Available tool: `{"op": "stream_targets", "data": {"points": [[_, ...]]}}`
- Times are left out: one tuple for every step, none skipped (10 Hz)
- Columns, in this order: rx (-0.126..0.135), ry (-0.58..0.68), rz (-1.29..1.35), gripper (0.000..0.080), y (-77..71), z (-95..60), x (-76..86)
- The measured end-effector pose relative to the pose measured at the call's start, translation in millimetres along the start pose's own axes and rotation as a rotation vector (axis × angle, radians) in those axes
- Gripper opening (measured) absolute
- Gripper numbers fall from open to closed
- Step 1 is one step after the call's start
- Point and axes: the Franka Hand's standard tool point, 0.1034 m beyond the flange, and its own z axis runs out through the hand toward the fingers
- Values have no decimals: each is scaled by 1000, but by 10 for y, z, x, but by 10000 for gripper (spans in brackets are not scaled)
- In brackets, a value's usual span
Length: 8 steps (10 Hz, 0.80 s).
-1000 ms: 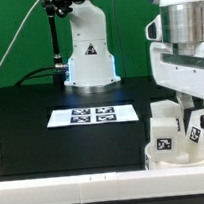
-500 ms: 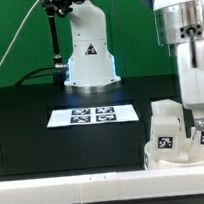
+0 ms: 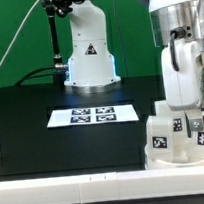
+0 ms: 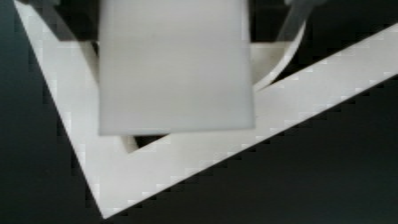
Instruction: Assemble stool
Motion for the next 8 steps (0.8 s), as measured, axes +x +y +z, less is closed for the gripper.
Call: {"op": "stream_targets", "data": {"points": [[-1,0,-18,370,4,5,-1],[-2,0,-26,519,3,-3,-5],[0,-6,-45,609,-7,-50,-28],[7,-15,-47,638,-18,-121,-58],[6,-14,-47,638,-12,-113,-52],[5,-12,-47,647,-8,-103,-50],[4,-12,-48,647,-8,-101,-50],[4,-12,-48,648,-6,-99,-49]]}}
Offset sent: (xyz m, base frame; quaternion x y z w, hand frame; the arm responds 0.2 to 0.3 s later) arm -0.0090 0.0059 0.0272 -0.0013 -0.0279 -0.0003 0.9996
